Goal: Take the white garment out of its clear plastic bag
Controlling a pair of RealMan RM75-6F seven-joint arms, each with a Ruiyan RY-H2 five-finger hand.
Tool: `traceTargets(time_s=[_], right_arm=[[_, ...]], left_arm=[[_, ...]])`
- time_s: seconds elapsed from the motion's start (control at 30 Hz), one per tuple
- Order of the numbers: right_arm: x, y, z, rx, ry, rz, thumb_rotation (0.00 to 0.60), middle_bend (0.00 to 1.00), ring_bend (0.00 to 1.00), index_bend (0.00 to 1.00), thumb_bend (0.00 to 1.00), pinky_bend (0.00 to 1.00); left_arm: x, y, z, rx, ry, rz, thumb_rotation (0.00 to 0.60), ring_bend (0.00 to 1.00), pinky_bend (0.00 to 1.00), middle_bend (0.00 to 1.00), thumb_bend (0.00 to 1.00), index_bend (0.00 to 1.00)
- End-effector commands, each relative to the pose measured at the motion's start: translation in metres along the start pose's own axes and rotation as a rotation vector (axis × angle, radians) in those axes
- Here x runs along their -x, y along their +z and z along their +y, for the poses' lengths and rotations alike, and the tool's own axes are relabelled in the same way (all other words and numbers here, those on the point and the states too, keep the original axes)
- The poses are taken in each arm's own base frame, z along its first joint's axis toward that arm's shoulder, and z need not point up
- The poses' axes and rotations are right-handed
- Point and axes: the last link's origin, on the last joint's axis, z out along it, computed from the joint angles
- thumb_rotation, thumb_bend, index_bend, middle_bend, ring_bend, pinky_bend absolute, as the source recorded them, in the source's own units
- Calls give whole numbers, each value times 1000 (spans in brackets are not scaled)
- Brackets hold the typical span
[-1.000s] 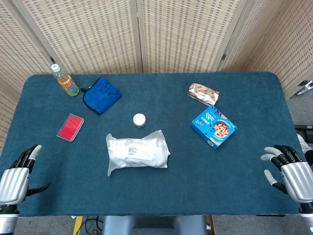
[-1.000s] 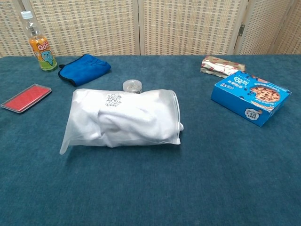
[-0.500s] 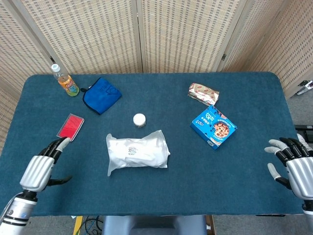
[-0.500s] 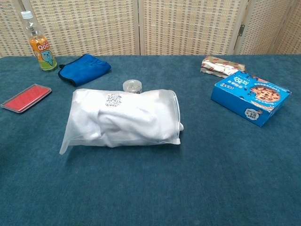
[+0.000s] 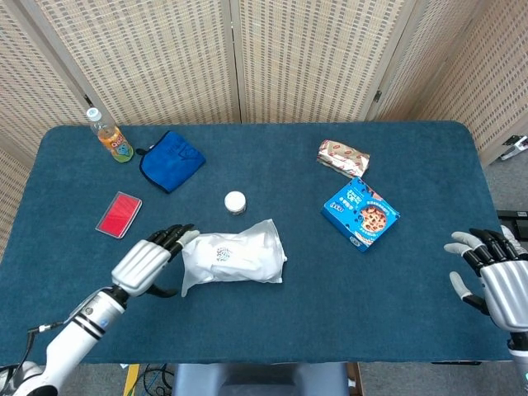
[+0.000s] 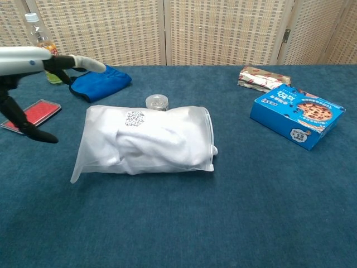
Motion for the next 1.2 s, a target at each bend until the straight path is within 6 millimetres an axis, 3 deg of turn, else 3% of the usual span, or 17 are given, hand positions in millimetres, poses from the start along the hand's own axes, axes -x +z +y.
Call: traceTargets(time_s=[0.03,0.3,0.67,0.8,1.0,1.2], right_arm=[[0,0,1,2,-1,-1,600,260,156,340,350,196],[-2,1,3,9,0,0,600,260,156,340,350,196],[0,-1,7,13,12,-11,600,260,151,340,350,196],[2,-1,6,12,16,-16,600,260,151,340,350,196],[5,1,4,6,16,-22,600,257,144,340,350,196],[9,5,-4,-17,17,-38,600,254,144,340,350,196]], left_arm=[[0,29,19,49,54,-41,600,0,109,0,72,0],[11,69,38,54,116,-108,600,0,104,0,72,0],[35,107,52,-2,180,-170,600,27,101,0,73,23],[46,118,52,-18,157,-147,600,191,282,110,108,188],[57,126,43,7,130,-57,600,510,693,457,257,464],[52,121,33,103,73,36,600,585,750,550,290,546]])
